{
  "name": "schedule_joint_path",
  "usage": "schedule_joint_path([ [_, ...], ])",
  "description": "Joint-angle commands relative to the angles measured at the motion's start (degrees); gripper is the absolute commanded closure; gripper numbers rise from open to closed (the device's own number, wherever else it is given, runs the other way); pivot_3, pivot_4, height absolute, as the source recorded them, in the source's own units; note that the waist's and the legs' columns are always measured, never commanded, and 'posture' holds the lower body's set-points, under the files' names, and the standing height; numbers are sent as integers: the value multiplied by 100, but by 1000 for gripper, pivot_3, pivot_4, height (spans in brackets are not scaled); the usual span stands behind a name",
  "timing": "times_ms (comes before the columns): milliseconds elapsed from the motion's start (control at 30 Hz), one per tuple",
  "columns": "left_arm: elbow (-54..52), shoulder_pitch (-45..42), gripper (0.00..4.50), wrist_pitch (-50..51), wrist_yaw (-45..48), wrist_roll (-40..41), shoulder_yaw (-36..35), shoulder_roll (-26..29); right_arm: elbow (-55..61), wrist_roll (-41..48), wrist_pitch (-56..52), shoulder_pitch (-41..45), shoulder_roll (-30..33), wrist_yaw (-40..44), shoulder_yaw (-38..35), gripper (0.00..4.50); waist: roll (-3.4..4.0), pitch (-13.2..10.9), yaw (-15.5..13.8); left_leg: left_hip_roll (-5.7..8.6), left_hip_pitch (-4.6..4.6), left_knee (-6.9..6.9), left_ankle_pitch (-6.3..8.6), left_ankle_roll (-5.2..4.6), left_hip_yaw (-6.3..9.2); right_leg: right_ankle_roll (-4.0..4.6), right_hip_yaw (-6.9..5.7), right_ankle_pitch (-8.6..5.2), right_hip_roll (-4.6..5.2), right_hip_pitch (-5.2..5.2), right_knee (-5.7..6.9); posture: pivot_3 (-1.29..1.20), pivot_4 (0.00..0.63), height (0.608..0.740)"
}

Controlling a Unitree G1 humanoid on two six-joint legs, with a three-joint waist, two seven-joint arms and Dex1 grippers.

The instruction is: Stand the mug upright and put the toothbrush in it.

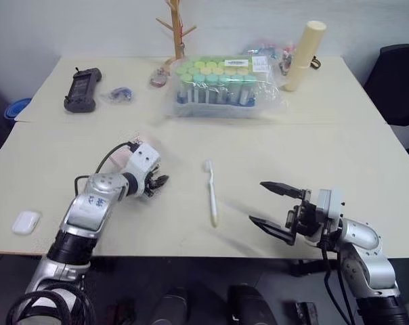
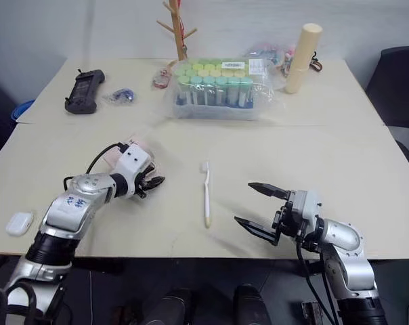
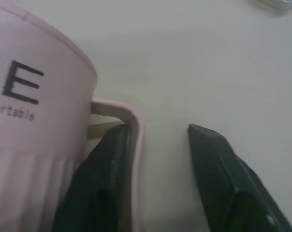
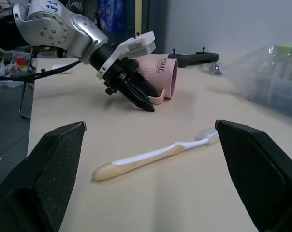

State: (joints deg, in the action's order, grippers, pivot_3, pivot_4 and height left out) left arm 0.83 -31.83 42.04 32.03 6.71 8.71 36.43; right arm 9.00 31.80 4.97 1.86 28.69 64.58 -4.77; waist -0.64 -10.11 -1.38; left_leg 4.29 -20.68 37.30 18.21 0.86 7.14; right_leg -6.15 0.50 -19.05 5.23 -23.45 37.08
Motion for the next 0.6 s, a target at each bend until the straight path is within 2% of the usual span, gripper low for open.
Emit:
schedule_joint_path([
  [33,349,-78,3660,-452,695,385,-224,-73,247,31,95,-68,43,-51,-139,0,7,4,2,0,0,-2,0,0,0,0,1,0,0,-1,0,0,150,740],
  [133,165,-185,4483,-251,1587,1684,-1025,-535,329,36,93,-142,98,-116,-237,0,10,5,-24,1,-2,3,0,0,1,0,-3,0,4,2,-1,0,150,740],
  [167,114,-178,4483,-280,1776,1819,-1105,-558,351,37,96,-165,110,-131,-260,0,10,6,-30,2,-7,9,0,0,6,0,-7,0,7,2,-3,0,150,740],
  [233,-56,1,4483,-870,2724,2235,-1227,-569,446,38,103,-338,170,-206,-406,0,10,6,-19,6,-30,28,1,-1,12,-1,-9,0,10,-6,-4,0,150,740],
  [333,-18,197,4483,-1486,3305,2704,-1472,-883,591,21,111,-568,201,-310,-520,0,9,5,-1,5,-42,34,1,-2,16,-2,-14,1,9,-12,-7,0,150,740],
  [433,312,609,4483,-2421,3747,2661,-1424,-1300,732,-14,133,-746,179,-444,-570,0,11,6,23,3,-38,36,1,-2,11,-2,-14,1,6,-13,0,0,150,740],
  [600,1465,1026,4483,-4113,4124,1975,-1059,-1818,830,-76,171,-875,155,-592,-553,0,13,7,4,3,-31,35,2,-3,4,-2,-12,1,2,-8,-1,0,150,740],
])
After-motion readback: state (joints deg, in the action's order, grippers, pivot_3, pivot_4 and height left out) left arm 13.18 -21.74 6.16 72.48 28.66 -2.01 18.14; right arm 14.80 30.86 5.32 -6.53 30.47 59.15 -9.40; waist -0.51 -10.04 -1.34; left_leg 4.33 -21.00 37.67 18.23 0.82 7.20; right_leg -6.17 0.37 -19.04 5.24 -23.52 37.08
